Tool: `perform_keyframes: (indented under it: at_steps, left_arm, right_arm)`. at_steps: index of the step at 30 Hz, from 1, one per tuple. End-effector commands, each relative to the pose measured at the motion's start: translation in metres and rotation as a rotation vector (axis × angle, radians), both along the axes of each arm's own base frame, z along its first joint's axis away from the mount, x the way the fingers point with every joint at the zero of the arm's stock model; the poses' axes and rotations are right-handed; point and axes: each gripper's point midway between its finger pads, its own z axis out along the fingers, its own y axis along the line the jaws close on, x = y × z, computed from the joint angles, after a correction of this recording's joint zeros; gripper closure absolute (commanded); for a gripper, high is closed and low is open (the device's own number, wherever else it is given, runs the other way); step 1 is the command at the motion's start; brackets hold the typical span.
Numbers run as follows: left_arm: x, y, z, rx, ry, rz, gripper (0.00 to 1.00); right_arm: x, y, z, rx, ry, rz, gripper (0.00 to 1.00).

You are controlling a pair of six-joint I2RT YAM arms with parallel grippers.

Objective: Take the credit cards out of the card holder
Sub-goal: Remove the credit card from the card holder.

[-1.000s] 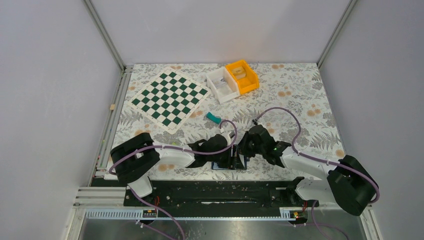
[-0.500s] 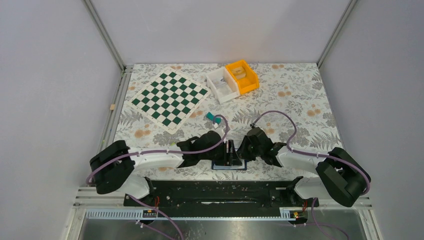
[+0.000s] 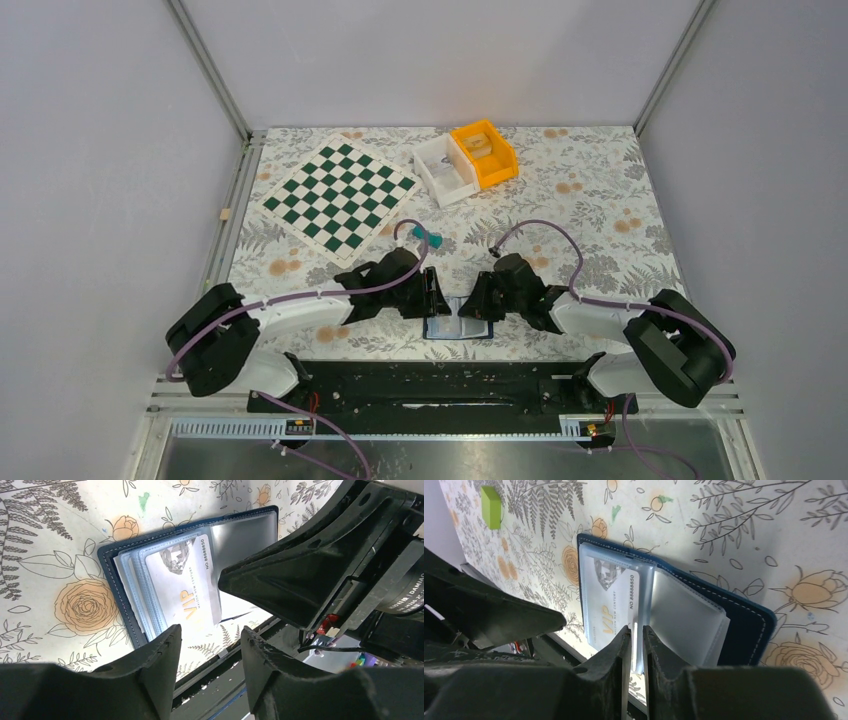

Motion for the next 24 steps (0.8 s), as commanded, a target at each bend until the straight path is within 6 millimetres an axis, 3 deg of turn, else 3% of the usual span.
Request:
perform_keyframes:
  at_steps: [1,17,24]
  left_arm:
    - [0.001,-0.005,-0.005,-0.010,-0.015,-0.031,0.54]
    - [-0.006,0.003,-0.041,0.034,0.033,-0.026,0.68]
    - [-0.011,0.008,-0.047,0.042,0.048,-0.023,0.74]
  right_arm:
    - [-0.002,0.006,0.005,0.042,-0.025,0.054,0.78]
    - [-0.012,0.011,-0.003,0.084,-0.005,0.109,0.72]
    - [-0.012,0.017,0.001,0.122,-0.012,0.124,0.76]
